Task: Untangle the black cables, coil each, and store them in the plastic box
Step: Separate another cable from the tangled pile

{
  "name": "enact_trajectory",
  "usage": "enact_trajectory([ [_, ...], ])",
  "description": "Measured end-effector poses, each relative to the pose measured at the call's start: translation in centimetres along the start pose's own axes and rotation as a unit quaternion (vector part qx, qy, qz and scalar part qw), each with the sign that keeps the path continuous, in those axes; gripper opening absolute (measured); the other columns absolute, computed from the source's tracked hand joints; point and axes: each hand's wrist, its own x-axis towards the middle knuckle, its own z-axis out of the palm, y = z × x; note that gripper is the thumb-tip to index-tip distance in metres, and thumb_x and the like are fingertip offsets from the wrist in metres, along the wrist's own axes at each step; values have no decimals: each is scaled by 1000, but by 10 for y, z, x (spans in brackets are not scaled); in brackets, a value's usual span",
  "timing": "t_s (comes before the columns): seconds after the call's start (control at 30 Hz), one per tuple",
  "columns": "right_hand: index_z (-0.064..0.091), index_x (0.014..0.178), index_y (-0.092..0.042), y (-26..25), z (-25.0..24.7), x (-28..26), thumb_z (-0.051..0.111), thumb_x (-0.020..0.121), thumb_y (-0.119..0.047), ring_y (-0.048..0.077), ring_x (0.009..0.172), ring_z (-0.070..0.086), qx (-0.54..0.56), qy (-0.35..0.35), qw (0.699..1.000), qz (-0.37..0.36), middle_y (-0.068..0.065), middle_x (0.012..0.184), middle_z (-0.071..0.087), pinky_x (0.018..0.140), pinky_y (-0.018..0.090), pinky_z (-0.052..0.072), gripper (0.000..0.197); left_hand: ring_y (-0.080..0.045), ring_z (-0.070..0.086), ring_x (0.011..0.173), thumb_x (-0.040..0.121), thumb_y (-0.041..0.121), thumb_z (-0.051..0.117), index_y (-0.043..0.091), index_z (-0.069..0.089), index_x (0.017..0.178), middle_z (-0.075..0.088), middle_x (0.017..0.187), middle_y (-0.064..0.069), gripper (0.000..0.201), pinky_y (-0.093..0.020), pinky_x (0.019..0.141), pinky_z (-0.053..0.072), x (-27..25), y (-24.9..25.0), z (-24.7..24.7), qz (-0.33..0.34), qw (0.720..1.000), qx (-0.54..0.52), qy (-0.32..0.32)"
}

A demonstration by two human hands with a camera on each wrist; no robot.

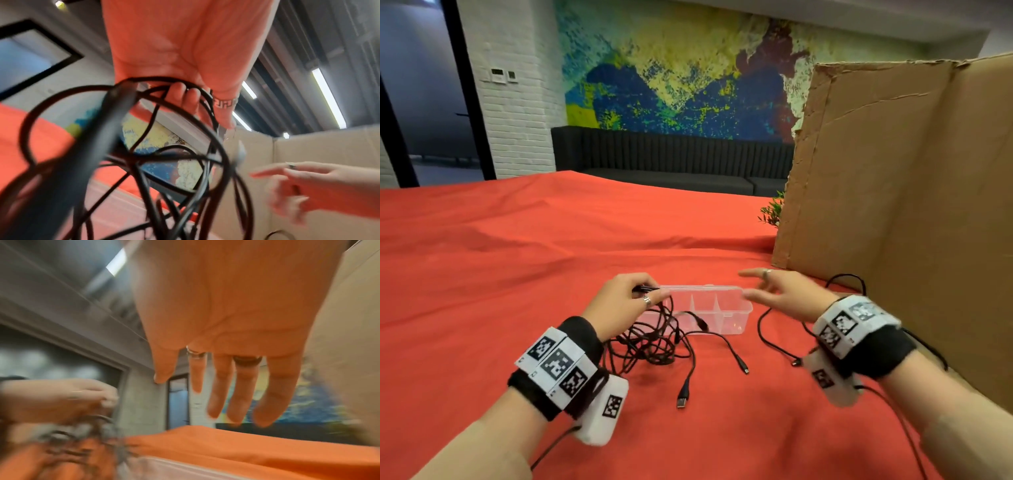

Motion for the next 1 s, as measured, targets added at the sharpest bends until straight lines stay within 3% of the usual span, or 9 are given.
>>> enact_trajectory([
  [0.07,34,142,-28,-35,27,5,53,91,-42,12,112,54,33,-15,997,-68,-3,119,59,95,20,36,56,-2,56,70,89,27,58,18,70,83,67,75,6,16,-24,70,41,-1,4,7,12,998,-49,-26],
  [0.13,40,139,-23,-57,52,12,52,94,-33,12,104,54,71,-17,992,-105,-4,109,58,86,17,35,48,0,54,70,92,25,55,24,70,88,68,77,11,16,-22,72,41,-1,5,10,8,992,-118,-44],
  [0.27,62,109,-13,-56,81,24,47,97,-25,19,86,61,138,41,985,-91,3,89,68,80,33,46,23,-10,56,82,91,17,57,25,64,97,64,89,-2,12,-17,76,43,-5,-1,14,-23,973,-227,-24],
  [0.4,57,78,-20,-39,78,23,45,97,-22,16,65,58,264,133,955,-33,-5,63,57,67,43,52,22,-9,51,83,92,22,53,15,57,95,57,94,-1,8,-15,67,39,-11,-15,17,-84,975,-192,69],
  [0.6,60,81,-17,-34,70,16,48,96,-22,12,56,62,545,179,817,58,4,72,60,56,27,51,20,-6,58,82,77,56,62,21,59,92,58,90,5,38,-25,76,50,-23,-25,38,-94,968,-206,-111],
  [0.73,57,89,-17,-33,77,16,45,97,-26,17,62,64,674,174,712,85,6,85,61,56,26,54,17,-6,60,87,74,40,69,31,57,101,62,98,1,31,-25,72,52,-21,-27,45,-85,954,-269,-105],
  [0.83,56,95,-16,-33,81,17,43,98,-27,19,69,66,715,160,673,101,8,92,63,58,28,54,17,-16,58,86,76,33,63,34,54,105,58,91,-9,30,-32,79,52,-20,-33,49,-77,951,-272,-123],
  [0.93,54,106,-16,-31,82,17,44,97,-29,19,79,66,699,154,689,114,6,99,63,56,30,56,19,-24,62,82,90,17,58,16,55,104,58,93,-15,14,-30,62,57,-17,-34,52,-94,943,-308,-84],
  [1.0,46,118,-22,-27,84,12,49,94,-35,17,91,60,618,148,761,128,-1,106,56,59,35,56,27,-13,59,68,92,6,51,11,56,95,52,84,-11,8,-24,49,53,-16,-34,51,-105,936,-333,-39],
])
